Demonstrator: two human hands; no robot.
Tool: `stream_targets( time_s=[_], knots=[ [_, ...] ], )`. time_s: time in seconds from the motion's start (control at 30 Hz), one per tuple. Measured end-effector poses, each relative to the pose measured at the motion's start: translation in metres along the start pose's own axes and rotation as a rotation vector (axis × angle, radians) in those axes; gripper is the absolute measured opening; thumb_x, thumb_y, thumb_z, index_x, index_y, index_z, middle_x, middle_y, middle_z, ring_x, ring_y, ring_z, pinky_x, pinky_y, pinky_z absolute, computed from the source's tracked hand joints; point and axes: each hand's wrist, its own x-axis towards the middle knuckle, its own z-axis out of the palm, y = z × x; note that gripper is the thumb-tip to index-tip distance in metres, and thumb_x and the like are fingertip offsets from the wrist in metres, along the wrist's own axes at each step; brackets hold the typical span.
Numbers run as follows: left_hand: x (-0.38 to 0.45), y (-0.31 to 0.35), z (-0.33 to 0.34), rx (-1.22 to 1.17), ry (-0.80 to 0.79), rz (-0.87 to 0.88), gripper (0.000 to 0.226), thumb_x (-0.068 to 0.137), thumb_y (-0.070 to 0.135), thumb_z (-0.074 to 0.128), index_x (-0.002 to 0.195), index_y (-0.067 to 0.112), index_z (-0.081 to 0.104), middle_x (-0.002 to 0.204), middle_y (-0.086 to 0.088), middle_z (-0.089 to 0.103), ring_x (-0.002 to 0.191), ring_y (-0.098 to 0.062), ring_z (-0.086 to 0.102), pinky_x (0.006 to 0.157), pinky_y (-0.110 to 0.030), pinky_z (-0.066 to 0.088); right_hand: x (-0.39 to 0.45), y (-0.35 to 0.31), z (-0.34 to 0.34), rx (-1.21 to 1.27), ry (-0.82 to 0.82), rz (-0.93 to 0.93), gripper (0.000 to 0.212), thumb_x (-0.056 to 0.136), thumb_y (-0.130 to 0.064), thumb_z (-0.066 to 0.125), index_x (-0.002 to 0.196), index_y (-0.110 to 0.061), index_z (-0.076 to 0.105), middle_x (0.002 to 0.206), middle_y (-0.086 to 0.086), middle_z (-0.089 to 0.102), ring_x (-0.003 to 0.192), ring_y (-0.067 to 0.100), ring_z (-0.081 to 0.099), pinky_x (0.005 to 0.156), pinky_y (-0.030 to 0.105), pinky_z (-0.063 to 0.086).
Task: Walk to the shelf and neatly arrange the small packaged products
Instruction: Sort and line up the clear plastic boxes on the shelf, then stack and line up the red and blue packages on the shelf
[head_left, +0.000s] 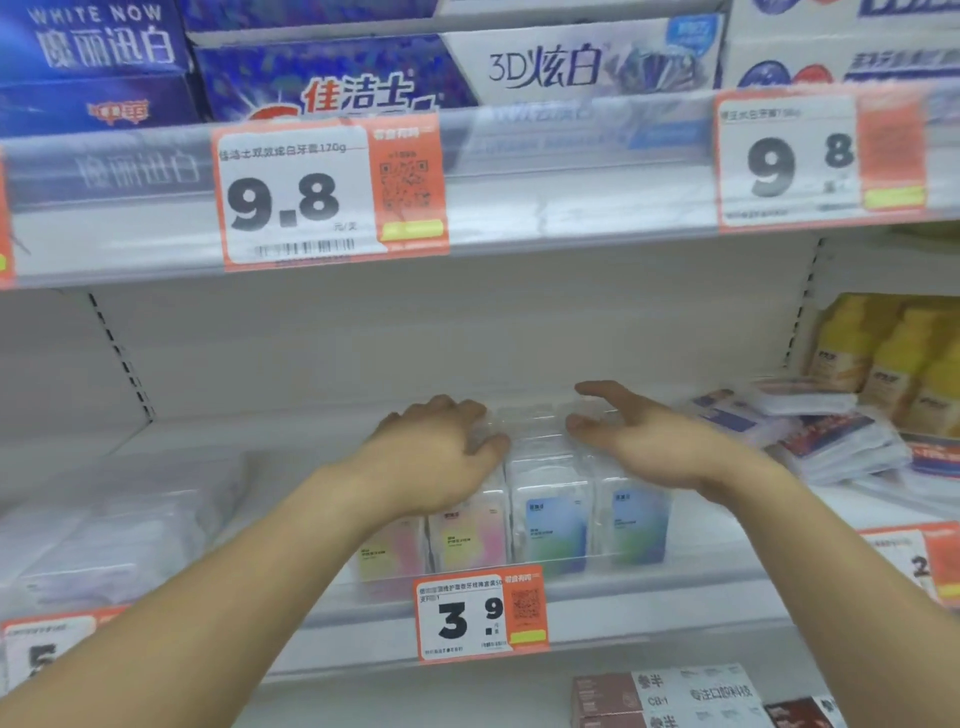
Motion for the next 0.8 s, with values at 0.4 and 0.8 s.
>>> stream_targets(
  time_s=[0.4,0.8],
  knots=[
    [0.006,0.066,-0.014,-0.146,0.375,0.151,0.033,0.094,0.042,0.048,0.112,0.021,0.065,0.114,-0.001,0.062,0.110,-0.021,0.055,0.093,-0.032,0.044,-0.037,0.041,-0.079,-0.113,0.474,0.003,0.030,0.091,-0.039,0.062,0.113,-0.019,0.068,0.107,0.000,0.072,0.094,0.021,0.066,0.084,0.034,0.053],
    [0.066,0.244,0.060,-0.282,0.210,0.167,0.041,0.082,0.038,0.056,0.116,0.014,0.055,0.116,-0.013,0.057,0.108,-0.037,0.055,0.091,-0.043,0.049,-0.083,0.175,-0.116,-0.319,0.468,0.313,0.082,0.070,-0.053,0.072,0.143,-0.040,0.038,0.138,0.016,0.047,0.130,0.038,0.042,0.107,0.048,0.037]
  ],
)
